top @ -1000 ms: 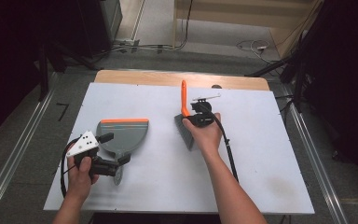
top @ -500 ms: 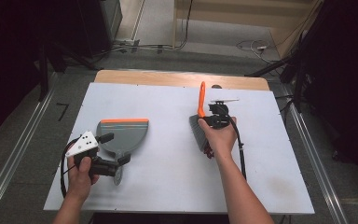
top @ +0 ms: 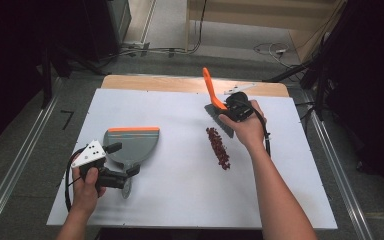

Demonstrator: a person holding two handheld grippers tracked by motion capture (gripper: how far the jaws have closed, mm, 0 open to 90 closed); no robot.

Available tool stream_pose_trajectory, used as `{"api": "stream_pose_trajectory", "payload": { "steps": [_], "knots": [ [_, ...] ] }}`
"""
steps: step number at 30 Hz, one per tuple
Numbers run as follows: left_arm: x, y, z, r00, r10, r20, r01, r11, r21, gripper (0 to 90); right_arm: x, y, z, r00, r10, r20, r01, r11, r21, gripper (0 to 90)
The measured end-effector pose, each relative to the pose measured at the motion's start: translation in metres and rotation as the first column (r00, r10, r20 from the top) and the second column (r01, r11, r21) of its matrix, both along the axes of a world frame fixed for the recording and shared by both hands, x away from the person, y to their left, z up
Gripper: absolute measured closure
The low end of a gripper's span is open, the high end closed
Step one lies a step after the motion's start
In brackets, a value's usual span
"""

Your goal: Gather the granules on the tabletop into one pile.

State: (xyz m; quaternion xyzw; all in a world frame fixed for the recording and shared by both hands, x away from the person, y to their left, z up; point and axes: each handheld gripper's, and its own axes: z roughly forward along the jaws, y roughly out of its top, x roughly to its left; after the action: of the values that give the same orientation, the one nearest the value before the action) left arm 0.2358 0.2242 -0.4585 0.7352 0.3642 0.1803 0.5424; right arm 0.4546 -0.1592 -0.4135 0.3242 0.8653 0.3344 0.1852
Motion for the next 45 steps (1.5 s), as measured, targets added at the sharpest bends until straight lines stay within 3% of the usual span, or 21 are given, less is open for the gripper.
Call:
{"api": "stream_pose_trajectory", "payload": {
  "steps": [1, 3, 4, 8, 9, 10, 13, 16, 23, 31, 34, 45],
  "knots": [
    [0.0, 0.0, 0.0, 1.0, 0.001, 0.0, -0.001, 1.0, 0.001, 0.0, 0.0, 0.0, 0.0, 1.0, 0.0, 0.0, 0.0, 1.0, 0.0, 68.2],
    [0.0, 0.0, 0.0, 1.0, 0.004, -0.001, -0.004, 1.0, 0.006, 0.0, 0.006, 0.008, -0.002, 0.9944, 0.093, 0.05, -0.088, 0.991, -0.103, 68.2],
    [0.0, 0.001, -0.001, 1.0, 0.004, -0.001, -0.004, 1.0, 0.006, 0.0, 0.009, 0.011, -0.004, 0.9891, 0.135, 0.058, -0.127, 0.984, -0.128, 68.2],
    [0.0, 0.001, -0.002, 1.0, 0.005, -0.004, -0.005, 1.0, 0.007, 0.0, 0.019, 0.019, -0.014, 0.9657, 0.248, 0.077, -0.232, 0.957, -0.173, 68.2],
    [0.0, 0.001, -0.002, 1.0, 0.004, -0.004, -0.004, 1.0, 0.008, 0.0, 0.022, 0.023, -0.021, 0.9612, 0.266, 0.074, -0.245, 0.946, -0.214, 68.1],
    [0.0, 0.001, -0.002, 1.0, 0.004, -0.004, -0.004, 0.9999, 0.009, 0.0, 0.022, 0.023, -0.021, 0.9612, 0.266, 0.074, -0.245, 0.946, -0.214, 68.1],
    [0.0, 0.001, -0.002, 1.0, 0.007, -0.005, -0.006, 0.9999, 0.008, 0.0, 0.023, 0.028, -0.036, 0.9501, 0.31, 0.033, -0.292, 0.922, -0.256, 68.2],
    [0.0, 0.002, -0.002, 1.0, 0.008, -0.004, -0.008, 0.9999, 0.006, 0.0, 0.019, 0.029, -0.039, 0.9464, 0.322, 0.022, -0.31, 0.926, -0.213, 68.3],
    [0.0, 0.001, -0.001, 0.9999, 0.008, -0.006, -0.008, 1.0, 0.001, 0.0, 0.006, 0.026, -0.041, 0.9277, 0.373, -0.016, -0.369, 0.91, -0.187, 68.4],
    [-0.001, 0.0, -0.001, 1.0, 0.003, -0.007, -0.003, 1.0, 0.002, 0.0, -0.011, 0.021, -0.041, 0.9112, 0.411, -0.023, -0.408, 0.893, -0.19, 68.3],
    [-0.001, 0.0, -0.001, 1.0, 0.003, -0.007, -0.003, 1.0, 0.004, 0.0, -0.017, 0.021, -0.041, 0.9001, 0.435, -0.032, -0.432, 0.882, -0.189, 68.3],
    [-0.001, -0.001, -0.001, 1.0, -0.001, -0.007, 0.001, 1.0, 0.005, 0.0, -0.04, 0.019, -0.041, 0.8907, 0.452, -0.047, -0.452, 0.872, -0.189, 68.3]
  ]
}}
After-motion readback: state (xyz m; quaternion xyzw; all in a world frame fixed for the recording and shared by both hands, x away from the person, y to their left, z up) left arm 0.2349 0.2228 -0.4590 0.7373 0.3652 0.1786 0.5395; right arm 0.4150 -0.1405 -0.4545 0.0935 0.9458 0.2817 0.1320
